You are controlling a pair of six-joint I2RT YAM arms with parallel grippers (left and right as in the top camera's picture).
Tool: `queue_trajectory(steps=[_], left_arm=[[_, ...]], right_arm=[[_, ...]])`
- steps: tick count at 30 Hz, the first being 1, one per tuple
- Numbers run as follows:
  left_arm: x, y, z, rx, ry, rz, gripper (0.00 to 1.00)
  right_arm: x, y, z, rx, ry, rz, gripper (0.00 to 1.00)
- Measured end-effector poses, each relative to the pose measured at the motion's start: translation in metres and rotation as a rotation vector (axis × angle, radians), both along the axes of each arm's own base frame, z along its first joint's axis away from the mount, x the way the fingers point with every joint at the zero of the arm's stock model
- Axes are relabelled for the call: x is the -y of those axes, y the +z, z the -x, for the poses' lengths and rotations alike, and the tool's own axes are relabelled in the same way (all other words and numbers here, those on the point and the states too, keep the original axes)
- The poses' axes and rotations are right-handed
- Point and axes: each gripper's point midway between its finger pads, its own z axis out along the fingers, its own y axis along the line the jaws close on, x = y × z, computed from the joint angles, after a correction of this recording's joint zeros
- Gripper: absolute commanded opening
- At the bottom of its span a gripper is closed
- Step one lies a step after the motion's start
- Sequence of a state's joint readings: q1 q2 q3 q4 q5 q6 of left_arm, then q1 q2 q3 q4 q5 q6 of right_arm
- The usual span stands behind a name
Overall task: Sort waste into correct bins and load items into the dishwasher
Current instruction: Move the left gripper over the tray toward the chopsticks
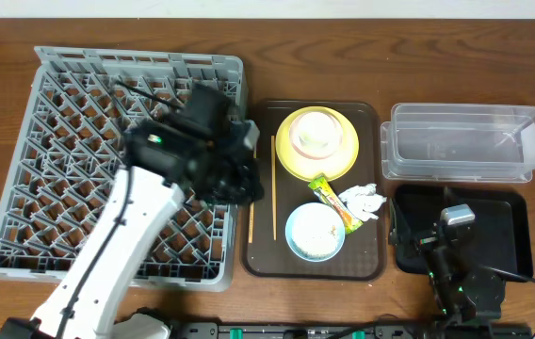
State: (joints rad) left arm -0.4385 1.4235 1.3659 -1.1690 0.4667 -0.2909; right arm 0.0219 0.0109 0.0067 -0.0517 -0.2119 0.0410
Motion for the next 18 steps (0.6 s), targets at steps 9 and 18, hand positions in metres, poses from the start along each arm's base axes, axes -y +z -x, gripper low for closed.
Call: queue_trajectory(steps=[9, 18], left_arm=[[0.017, -0.028, -0.014, 0.176, 0.103, -0.206, 0.22], [0.033, -0.029, -0.040, 0.317, 0.175, -0.217, 0.45]], right_arm=[[0.000, 0.000, 0.000, 0.000, 0.000, 0.000, 0.99], [0.000, 0.000, 0.000, 0.000, 0.000, 0.000, 0.99]])
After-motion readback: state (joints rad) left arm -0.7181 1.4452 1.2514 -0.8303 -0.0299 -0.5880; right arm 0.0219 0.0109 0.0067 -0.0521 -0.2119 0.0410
